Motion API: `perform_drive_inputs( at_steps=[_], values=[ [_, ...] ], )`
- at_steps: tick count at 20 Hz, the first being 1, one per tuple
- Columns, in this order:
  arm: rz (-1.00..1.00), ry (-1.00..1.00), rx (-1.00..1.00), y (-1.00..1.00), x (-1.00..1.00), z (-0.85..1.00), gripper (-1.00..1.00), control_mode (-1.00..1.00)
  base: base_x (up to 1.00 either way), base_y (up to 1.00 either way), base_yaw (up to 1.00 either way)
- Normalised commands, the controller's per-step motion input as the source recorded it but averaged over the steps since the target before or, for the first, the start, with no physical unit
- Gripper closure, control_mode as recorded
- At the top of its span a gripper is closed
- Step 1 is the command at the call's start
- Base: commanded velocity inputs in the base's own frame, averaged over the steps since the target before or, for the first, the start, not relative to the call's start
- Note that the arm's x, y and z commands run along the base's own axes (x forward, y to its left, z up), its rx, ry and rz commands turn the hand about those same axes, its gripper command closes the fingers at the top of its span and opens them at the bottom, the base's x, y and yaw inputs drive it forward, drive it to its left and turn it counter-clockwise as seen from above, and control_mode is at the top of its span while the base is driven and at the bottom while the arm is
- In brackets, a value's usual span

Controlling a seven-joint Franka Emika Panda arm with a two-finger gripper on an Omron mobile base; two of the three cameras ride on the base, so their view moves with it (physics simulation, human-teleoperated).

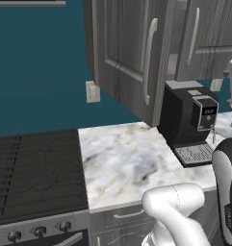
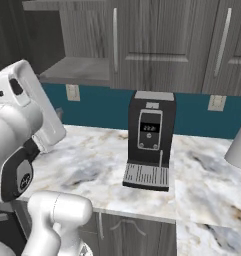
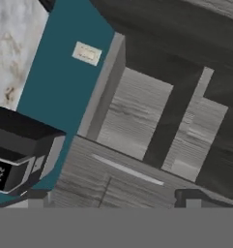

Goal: Close all open cabinet doors.

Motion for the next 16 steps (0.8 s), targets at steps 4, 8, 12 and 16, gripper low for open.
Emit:
perform_drive_inputs(
  at_steps=[4, 8, 12, 16],
  values=[
    [-0.1, 0.0, -0.17, 1.0, -0.77, 0.0, -1.0, -1.0, 0.0, 0.0, 0.0],
    [-0.07, 0.0, -0.15, 1.0, -0.69, 0.0, -1.0, -1.0, 0.0, 0.0, 0.0],
    [-0.04, 0.0, -0.13, 0.99, -0.66, 0.0, -1.0, -1.0, 0.0, 0.0, 0.0],
    [-0.01, 0.0, -0.12, 1.0, -0.4, -0.01, -1.0, -1.0, 0.0, 0.0, 0.0]
  ],
)
